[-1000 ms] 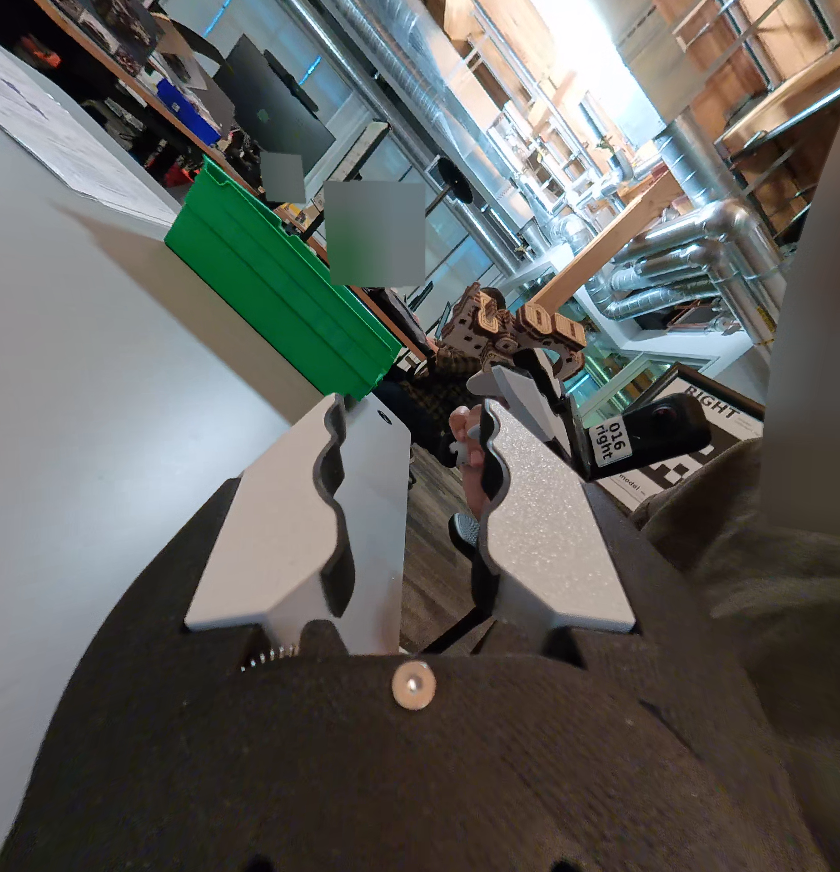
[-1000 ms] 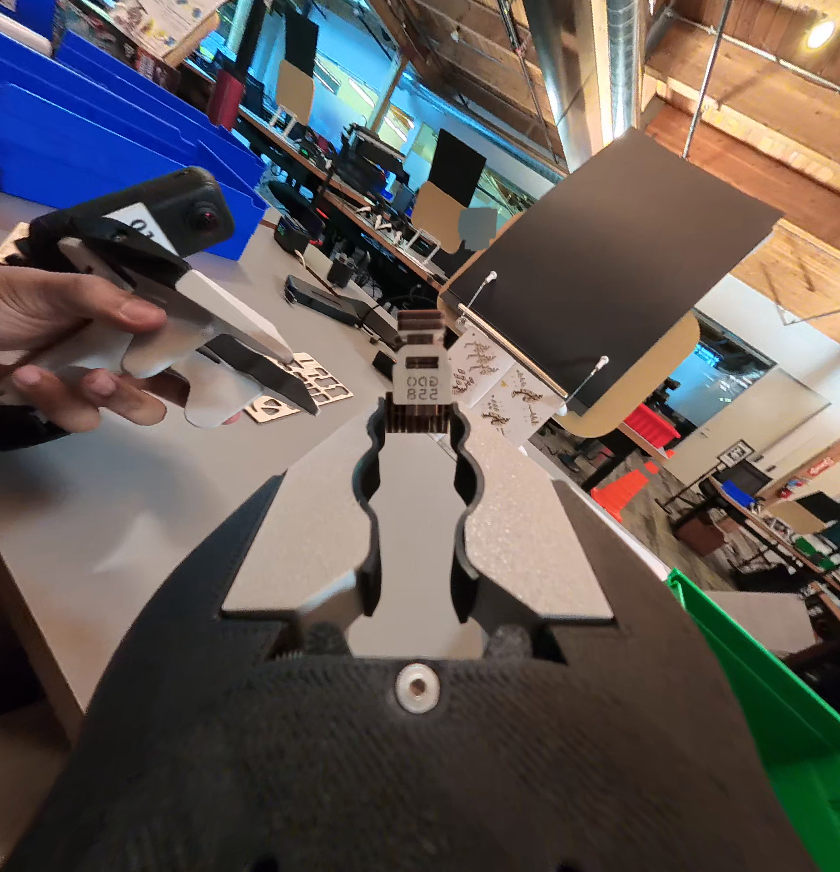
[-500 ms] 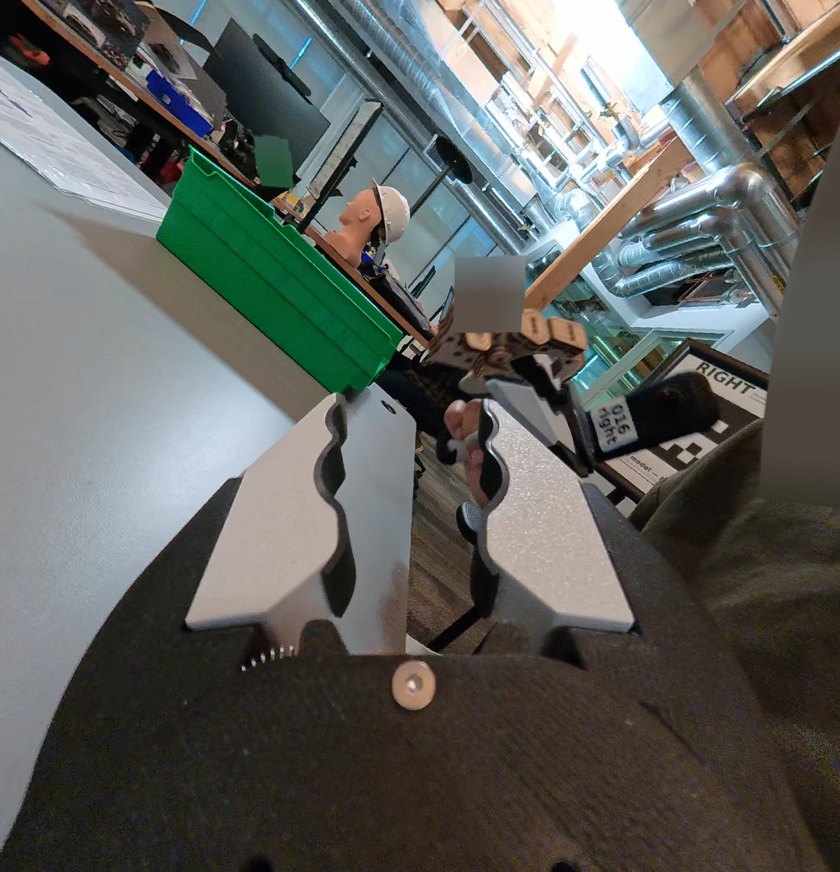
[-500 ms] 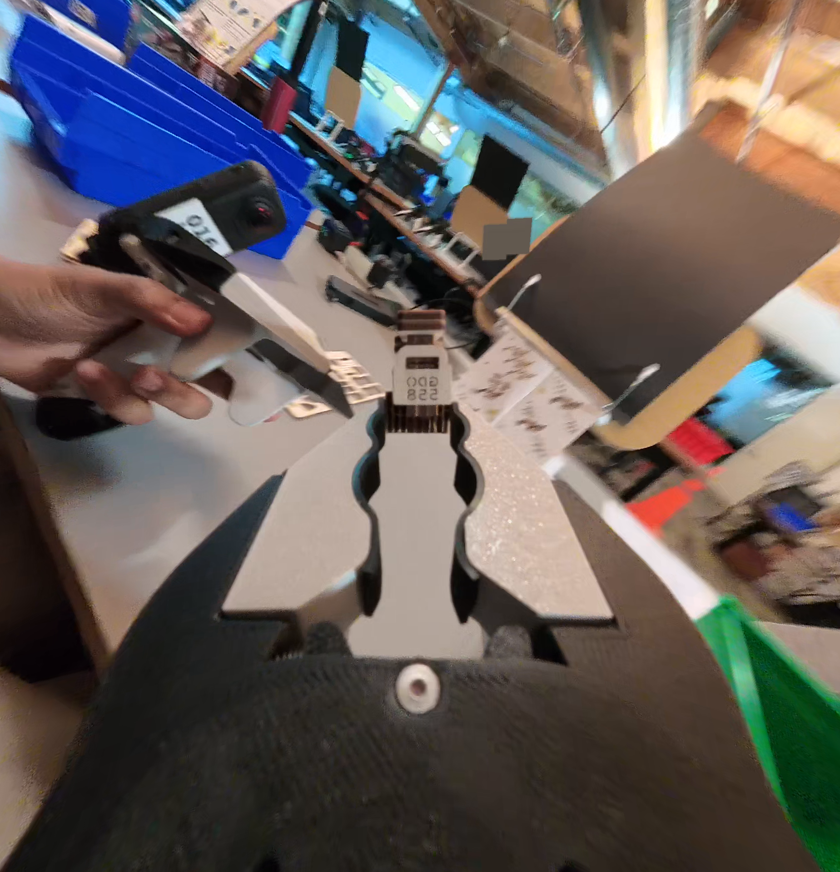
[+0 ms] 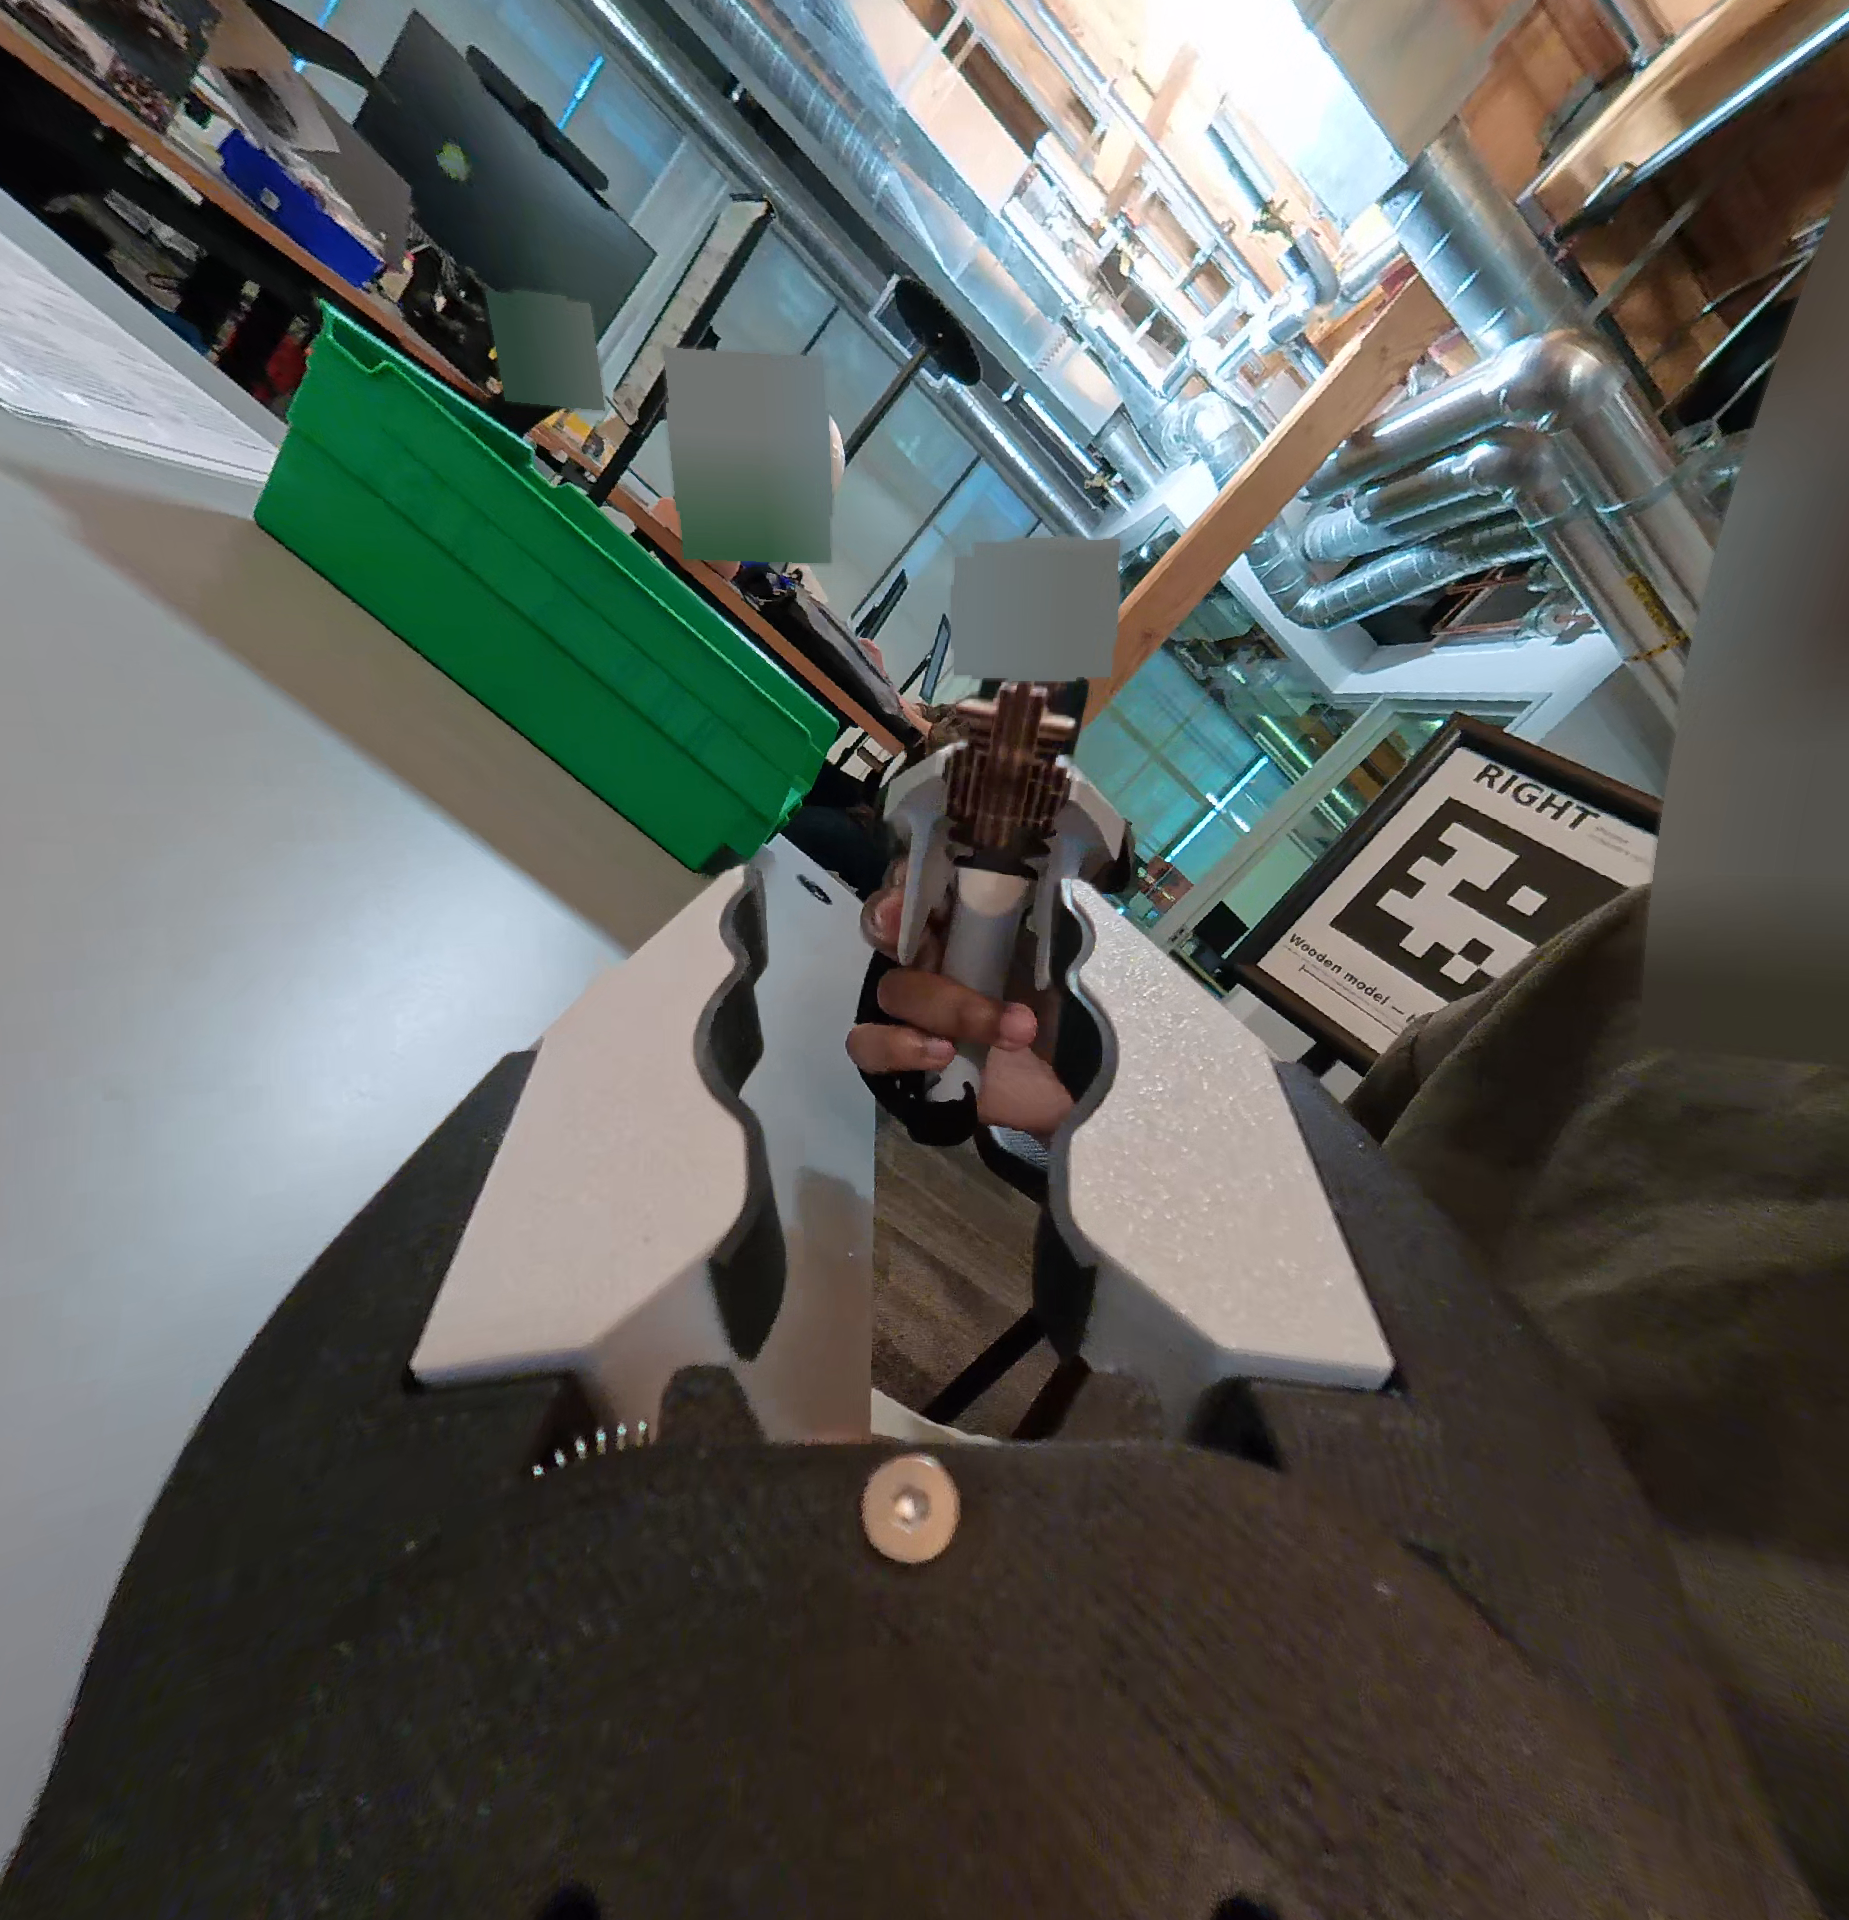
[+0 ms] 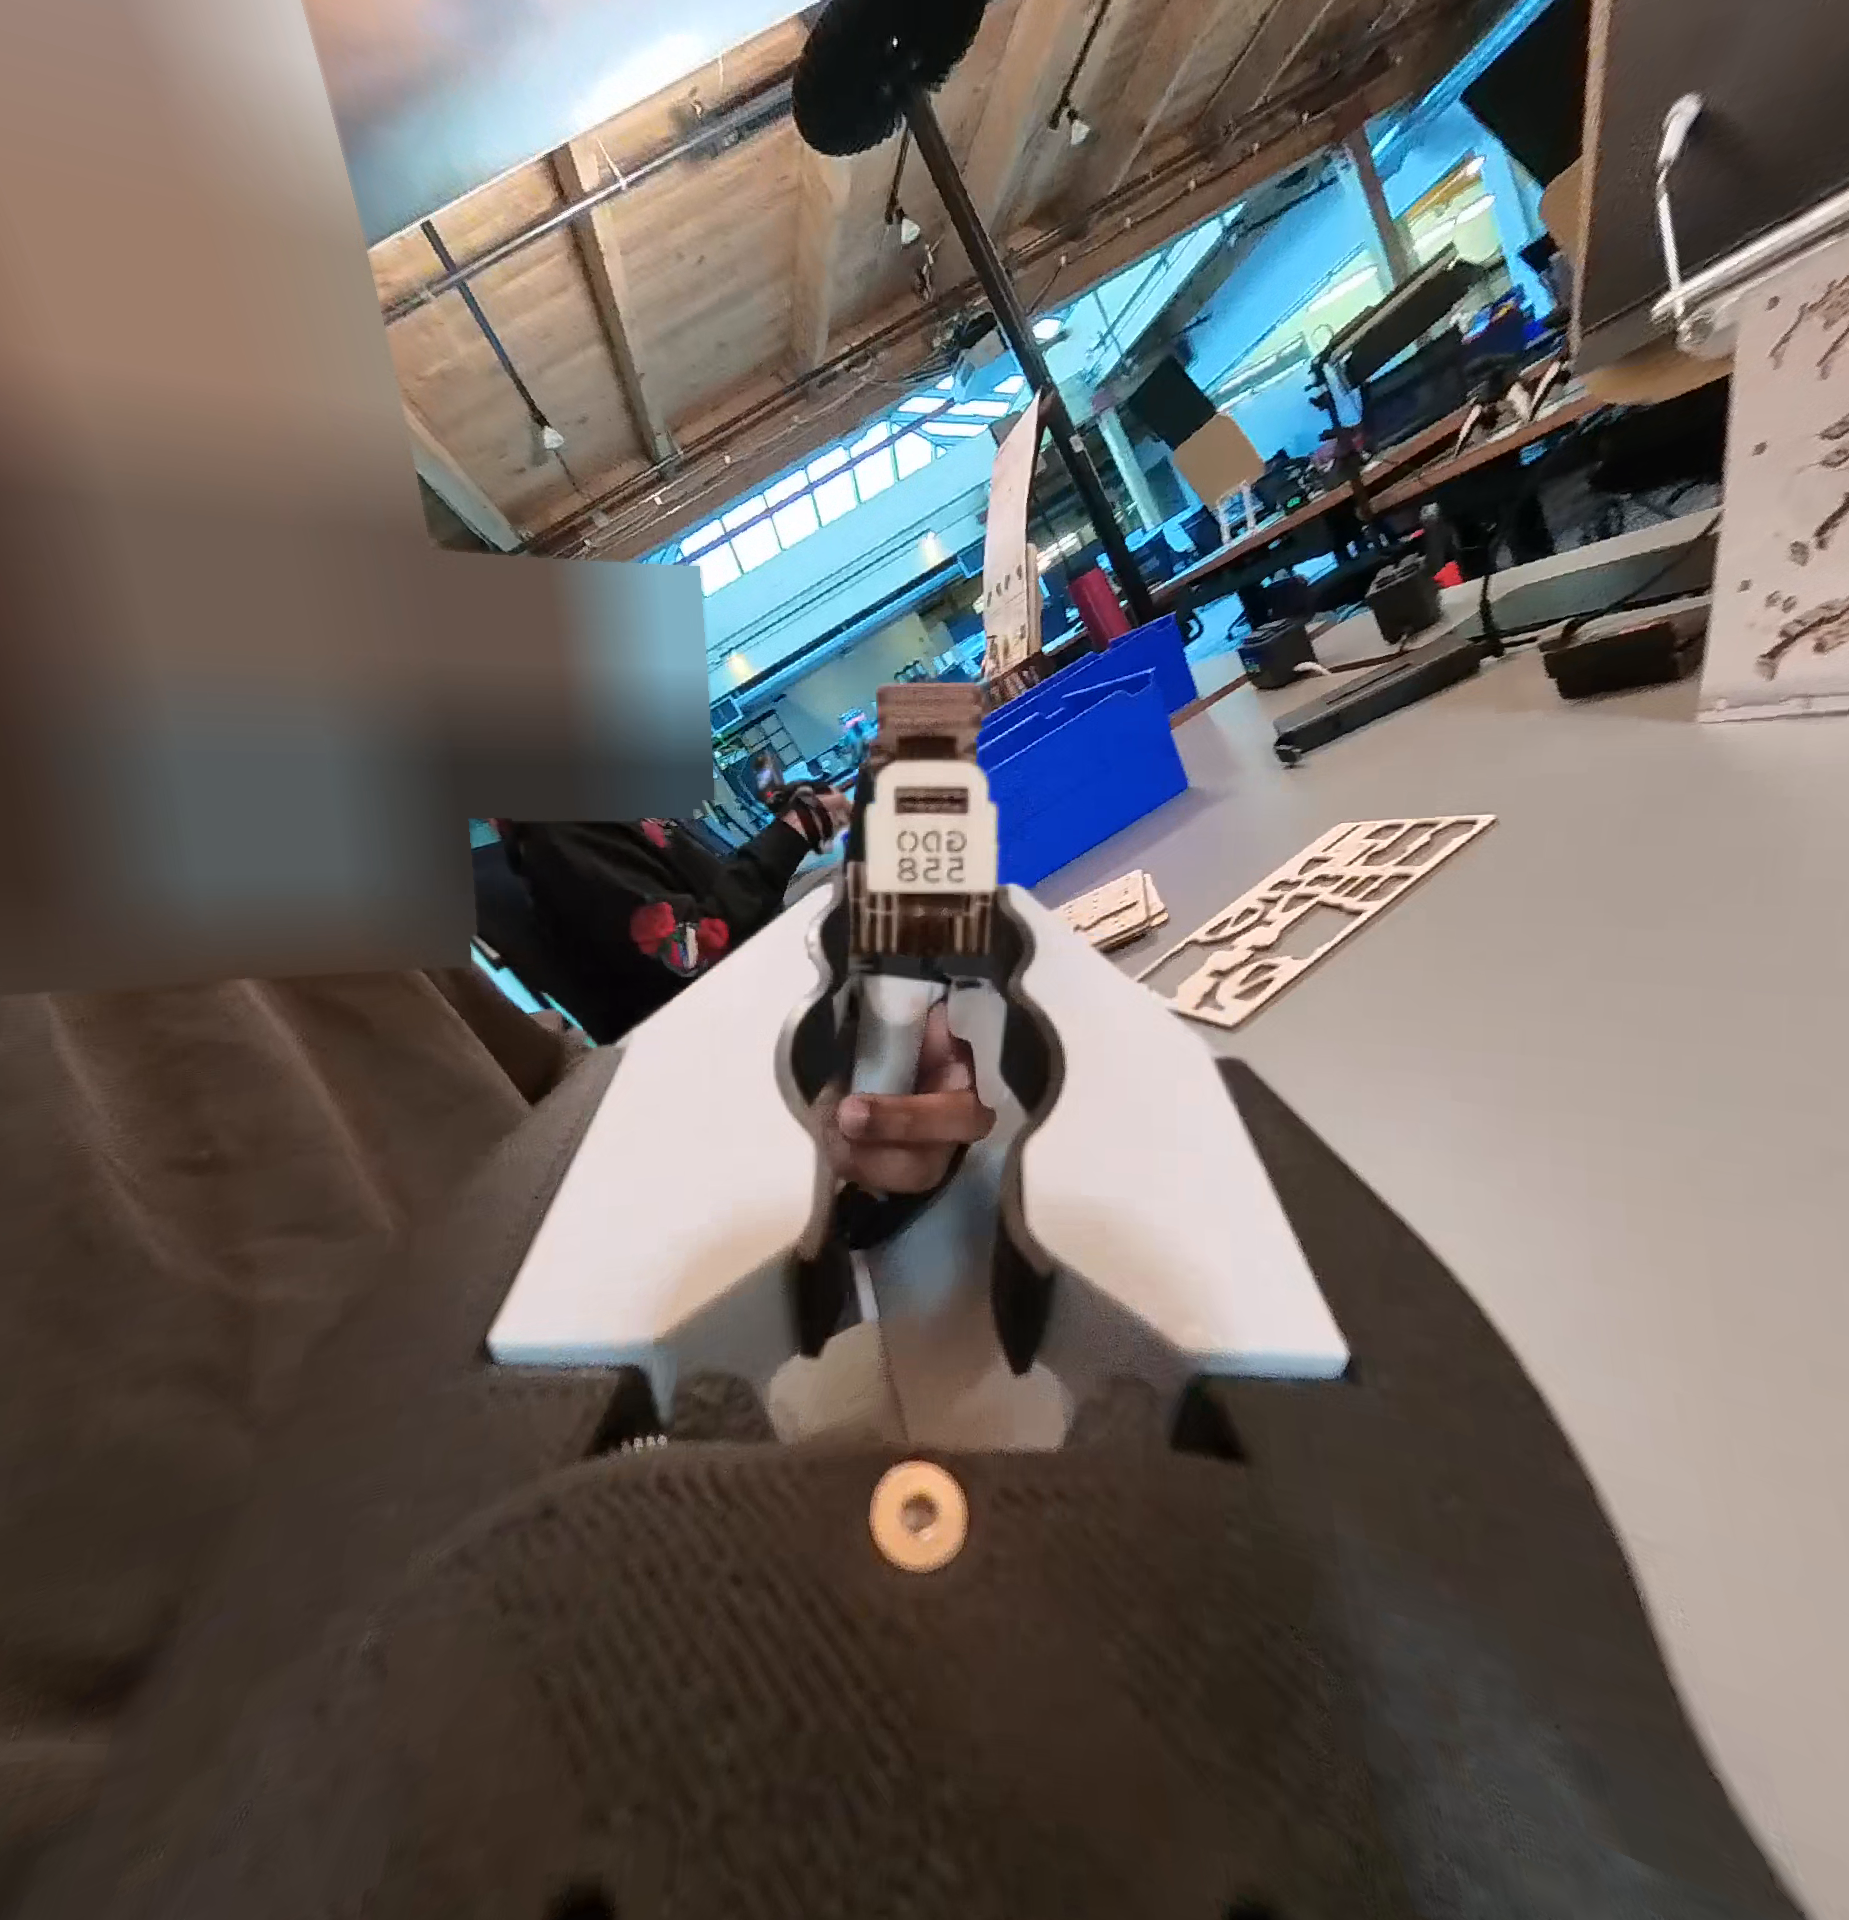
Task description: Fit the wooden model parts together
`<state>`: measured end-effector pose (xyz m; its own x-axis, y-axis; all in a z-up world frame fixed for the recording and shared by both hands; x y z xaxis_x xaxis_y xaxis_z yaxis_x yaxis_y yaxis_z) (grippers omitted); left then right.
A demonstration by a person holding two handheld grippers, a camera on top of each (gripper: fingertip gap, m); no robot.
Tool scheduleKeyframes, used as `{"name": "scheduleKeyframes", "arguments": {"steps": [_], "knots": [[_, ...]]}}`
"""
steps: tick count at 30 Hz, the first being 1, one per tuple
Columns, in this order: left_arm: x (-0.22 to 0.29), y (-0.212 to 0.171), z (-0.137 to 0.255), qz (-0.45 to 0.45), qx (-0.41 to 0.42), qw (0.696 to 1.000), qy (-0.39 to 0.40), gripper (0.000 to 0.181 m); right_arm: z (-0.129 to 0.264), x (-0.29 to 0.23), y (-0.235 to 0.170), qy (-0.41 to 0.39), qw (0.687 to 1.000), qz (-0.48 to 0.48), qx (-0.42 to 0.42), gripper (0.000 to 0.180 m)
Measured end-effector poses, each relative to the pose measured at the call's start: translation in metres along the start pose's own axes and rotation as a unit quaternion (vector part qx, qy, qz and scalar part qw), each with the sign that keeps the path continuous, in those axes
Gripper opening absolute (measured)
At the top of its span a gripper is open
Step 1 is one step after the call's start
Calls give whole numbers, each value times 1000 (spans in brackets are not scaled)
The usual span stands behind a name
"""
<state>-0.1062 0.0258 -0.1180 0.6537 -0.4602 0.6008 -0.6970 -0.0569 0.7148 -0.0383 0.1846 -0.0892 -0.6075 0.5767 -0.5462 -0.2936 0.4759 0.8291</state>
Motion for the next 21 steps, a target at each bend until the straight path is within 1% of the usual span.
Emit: {"name": "scheduleKeyframes", "arguments": {"steps": [1,5,8,11,13,15,17,21], "knots": [[2,1,0,0,4,1000,-7,52,-1,0,-2,3,1000,-6,-8,26],[5,-1,-1,-4,-10,1000,-16,45,-3,2,-7,-8,999,-9,-30,26],[2,-5,-3,10,-19,1000,-10,31,-3,2,-7,-10,999,2,-36,25],[3,-6,-4,28,-5,999,-25,24,-3,2,-8,-6,999,-5,-38,25],[4,-5,-4,31,5,999,-31,25,-4,2,-10,-4,999,-9,-44,25],[7,-5,-5,28,7,999,-37,29,-6,2,-13,-4,999,-7,-52,26],[9,-8,-8,24,-2,999,-39,35,-9,-1,-15,1,998,-4,-59,26],[14,-14,-14,8,-26,999,-35,38,-13,-6,-20,11,997,-2,-70,26]]}}
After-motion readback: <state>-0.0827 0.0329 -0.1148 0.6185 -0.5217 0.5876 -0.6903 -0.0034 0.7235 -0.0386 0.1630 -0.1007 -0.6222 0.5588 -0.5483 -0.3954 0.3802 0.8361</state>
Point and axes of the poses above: each gripper's, where its closed fingertips meet, z back along the fingers, y out of its top, x = y × z across the jaws, the point moved 7 cm from there along z, back along the fingers, and after that the axes turned 12 degrees about -y, right-handed, at the moved point
